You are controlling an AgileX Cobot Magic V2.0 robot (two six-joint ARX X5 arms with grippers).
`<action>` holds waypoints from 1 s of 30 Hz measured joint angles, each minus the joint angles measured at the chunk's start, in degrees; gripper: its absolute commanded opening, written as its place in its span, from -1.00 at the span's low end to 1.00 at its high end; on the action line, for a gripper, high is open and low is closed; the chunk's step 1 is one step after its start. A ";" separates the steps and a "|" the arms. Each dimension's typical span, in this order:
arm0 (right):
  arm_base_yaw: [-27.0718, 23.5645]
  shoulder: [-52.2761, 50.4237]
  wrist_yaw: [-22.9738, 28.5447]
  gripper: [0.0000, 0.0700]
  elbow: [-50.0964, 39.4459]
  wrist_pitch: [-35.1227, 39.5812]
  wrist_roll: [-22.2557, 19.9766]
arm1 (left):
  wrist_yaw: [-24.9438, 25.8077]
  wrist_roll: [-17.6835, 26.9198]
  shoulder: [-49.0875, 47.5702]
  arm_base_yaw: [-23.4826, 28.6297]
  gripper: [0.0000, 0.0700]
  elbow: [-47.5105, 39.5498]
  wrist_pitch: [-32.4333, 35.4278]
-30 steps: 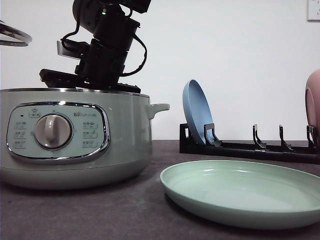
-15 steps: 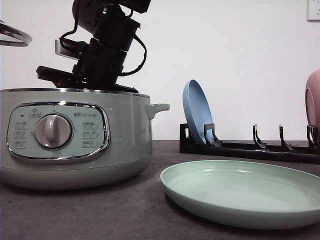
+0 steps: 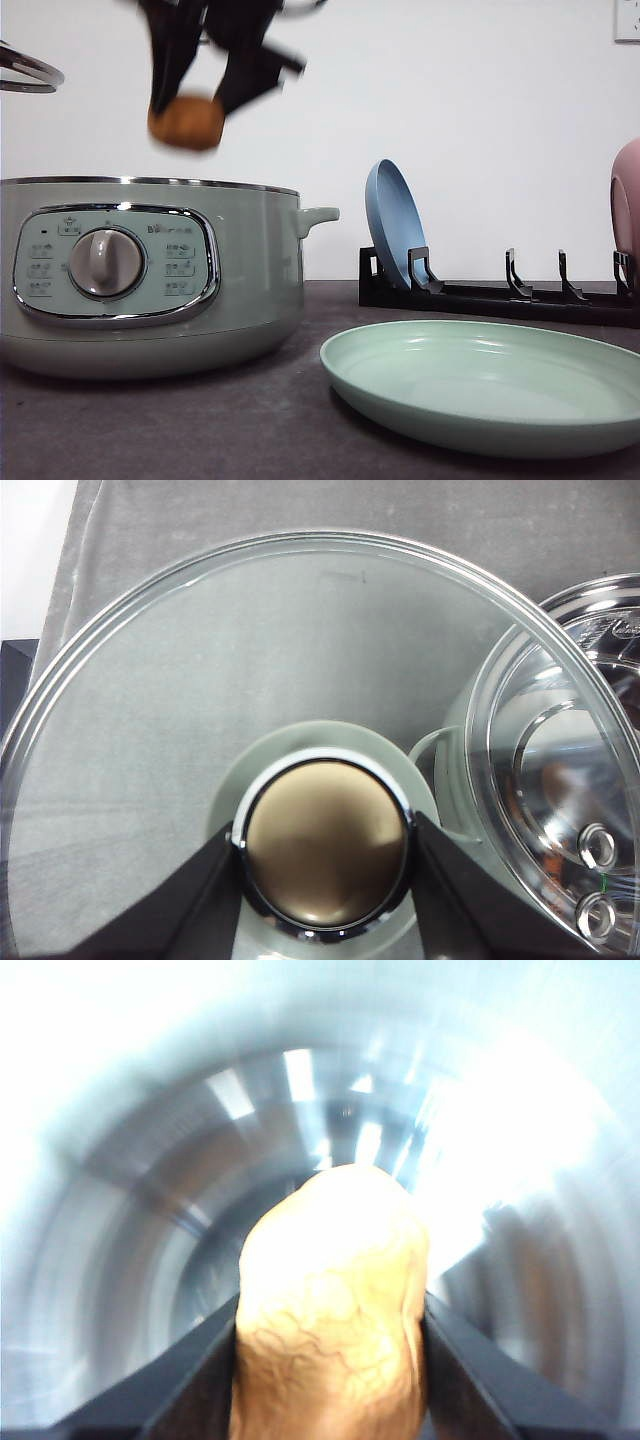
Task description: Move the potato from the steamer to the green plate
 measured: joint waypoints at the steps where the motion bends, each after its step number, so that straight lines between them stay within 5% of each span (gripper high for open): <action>1: -0.11 -1.64 0.00 -0.48 0.00 -0.59 -0.39 | 0.01 0.00 0.00 0.00 -1.00 0.00 0.01; 15: -5.88 -20.03 0.13 -0.49 -1.17 -14.88 -2.72 | 3.30 -0.20 0.00 -0.07 -1.00 0.00 0.04; 30: -11.97 -45.50 0.11 -0.50 -42.31 -1.09 0.87 | 4.30 -0.22 0.00 -3.04 -1.00 0.00 0.04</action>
